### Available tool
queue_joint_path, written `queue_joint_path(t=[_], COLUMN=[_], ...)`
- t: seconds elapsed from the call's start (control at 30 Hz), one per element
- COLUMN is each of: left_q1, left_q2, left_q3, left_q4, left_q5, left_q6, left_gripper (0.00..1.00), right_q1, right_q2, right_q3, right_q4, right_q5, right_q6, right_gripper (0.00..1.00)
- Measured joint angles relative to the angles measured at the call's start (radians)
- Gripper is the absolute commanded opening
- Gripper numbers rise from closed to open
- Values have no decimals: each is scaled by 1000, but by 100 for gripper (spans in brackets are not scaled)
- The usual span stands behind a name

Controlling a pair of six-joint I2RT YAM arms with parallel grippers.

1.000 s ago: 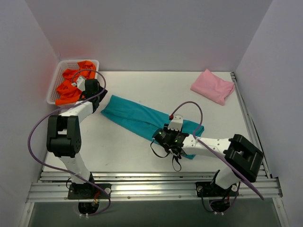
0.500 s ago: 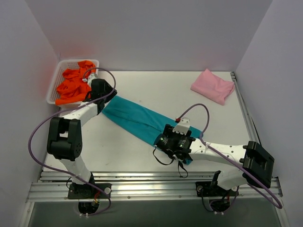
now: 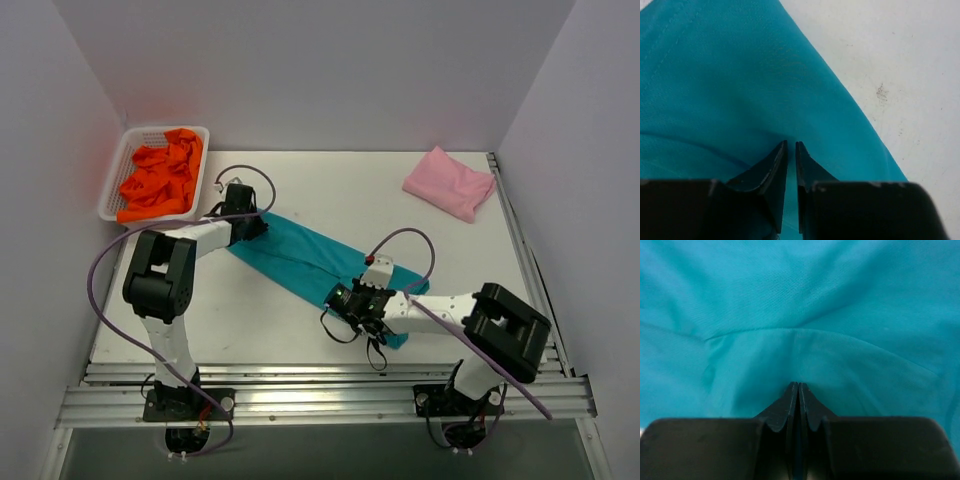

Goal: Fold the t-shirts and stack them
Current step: Rotate the tshirt 90 degrees

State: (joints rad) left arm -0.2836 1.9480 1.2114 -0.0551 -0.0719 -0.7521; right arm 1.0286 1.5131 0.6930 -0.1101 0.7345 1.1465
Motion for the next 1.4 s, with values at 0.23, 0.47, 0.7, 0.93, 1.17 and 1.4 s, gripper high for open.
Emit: queue_joint_path(t=[0.23, 0.47, 0.7, 0.93, 1.17, 1.4], left_q1=[-50, -127, -208, -386, -697, -826], left_q2=[-23, -81, -157, -206, -202, -185], left_q3=[-82, -202, -337, -409, -398, -354], left_q4=[24, 110, 183, 198, 182, 130], left_q5=[-94, -211, -285, -362, -396, -395], left_q6=[-57, -182, -297, -397, -498, -539], left_gripper=[11, 10, 9, 9, 10, 15], right_q1=[-146, -365, -523, -584, -615, -636], right_q2=[161, 300, 555, 883, 1076, 1131], right_q3=[56, 249, 674, 1236, 1528, 1603], right_q4=[214, 271, 185, 58, -15, 4], right_q5=[-91, -269, -377, -458, -568, -719], right_q6=[-122, -256, -391, -492, -539, -597], right_gripper=[0, 0, 0, 0, 0, 0])
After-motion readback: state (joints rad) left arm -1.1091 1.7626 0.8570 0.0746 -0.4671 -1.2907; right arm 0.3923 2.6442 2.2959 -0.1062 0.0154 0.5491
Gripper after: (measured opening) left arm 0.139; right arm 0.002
